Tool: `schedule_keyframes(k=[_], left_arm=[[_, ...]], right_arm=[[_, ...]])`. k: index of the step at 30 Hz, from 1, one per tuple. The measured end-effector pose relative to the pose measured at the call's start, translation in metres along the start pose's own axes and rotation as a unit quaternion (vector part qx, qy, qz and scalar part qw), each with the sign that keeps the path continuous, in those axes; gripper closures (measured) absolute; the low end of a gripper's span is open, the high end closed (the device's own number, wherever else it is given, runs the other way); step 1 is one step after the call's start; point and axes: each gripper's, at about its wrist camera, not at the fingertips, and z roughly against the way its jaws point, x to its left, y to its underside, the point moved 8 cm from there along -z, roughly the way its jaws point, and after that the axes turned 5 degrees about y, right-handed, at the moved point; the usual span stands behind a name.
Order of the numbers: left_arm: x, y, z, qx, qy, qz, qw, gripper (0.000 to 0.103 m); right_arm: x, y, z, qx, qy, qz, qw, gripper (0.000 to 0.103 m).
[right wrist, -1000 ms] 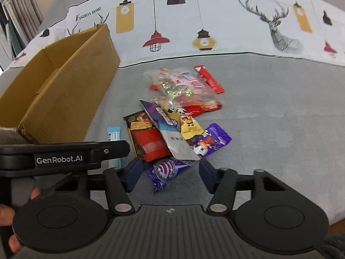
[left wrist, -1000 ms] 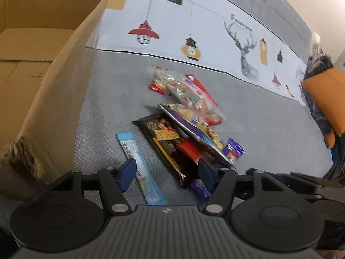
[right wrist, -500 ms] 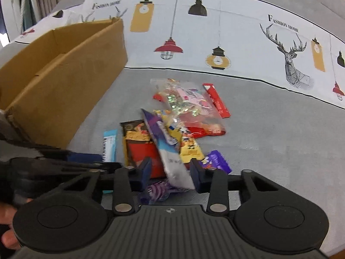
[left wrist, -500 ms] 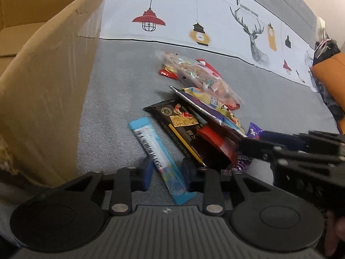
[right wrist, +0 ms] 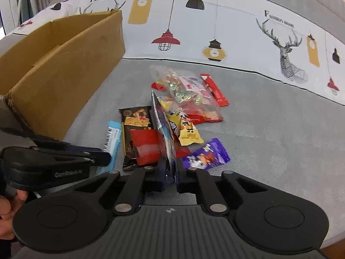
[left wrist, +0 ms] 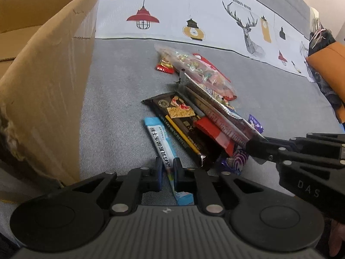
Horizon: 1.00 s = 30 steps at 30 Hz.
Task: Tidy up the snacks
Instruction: 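Grasp the blue-white stick pack with the left tool while the right grasps the silver bar, then lift both held snacks and carry them toward the cardboard box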
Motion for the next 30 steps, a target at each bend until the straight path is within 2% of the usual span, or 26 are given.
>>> schedule_keyframes(k=[5,11,12,15,16,18,21,26,30], left_arm=[[-0.012,-0.001,-0.007,-0.026,-0.016,-0.054,0.9981,0.082],[-0.012,-0.004,-0.011,-0.021,-0.013,-0.054,0.9983,0.082],[-0.011,-0.005,-0.011,-0.019,-0.011,-0.049,0.9985,0.084],[-0.005,-0.009,-0.009,-0.014,0.009,-0.018,0.9997,0.1],[-0.003,-0.01,-0.006,-0.014,0.01,-0.013,0.9998,0.101],[-0.003,-0.014,0.0,-0.018,0.001,-0.022,0.9996,0.102],[-0.006,-0.017,0.009,-0.016,0.011,-0.023,0.9996,0.102],[-0.01,-0.017,0.019,-0.019,0.008,-0.035,0.9992,0.102],[-0.01,-0.007,0.002,0.013,-0.005,-0.049,0.9987,0.101]], right_arm=[[0.003,-0.003,-0.011,0.008,-0.02,-0.008,1.0,0.091],[0.001,-0.007,-0.028,0.022,-0.027,-0.033,0.999,0.085],[0.0,-0.008,-0.029,0.024,-0.032,-0.042,0.998,0.085],[-0.003,-0.012,-0.022,0.01,-0.037,-0.054,0.998,0.09],[-0.002,-0.013,-0.018,0.003,-0.041,-0.054,0.998,0.091],[0.0,-0.015,-0.009,-0.01,-0.04,-0.049,0.998,0.092],[-0.001,-0.015,0.007,-0.031,-0.036,-0.05,0.998,0.092],[-0.009,-0.011,0.02,-0.037,-0.028,-0.065,0.997,0.093],[-0.007,-0.002,0.009,-0.008,-0.018,-0.052,0.998,0.093]])
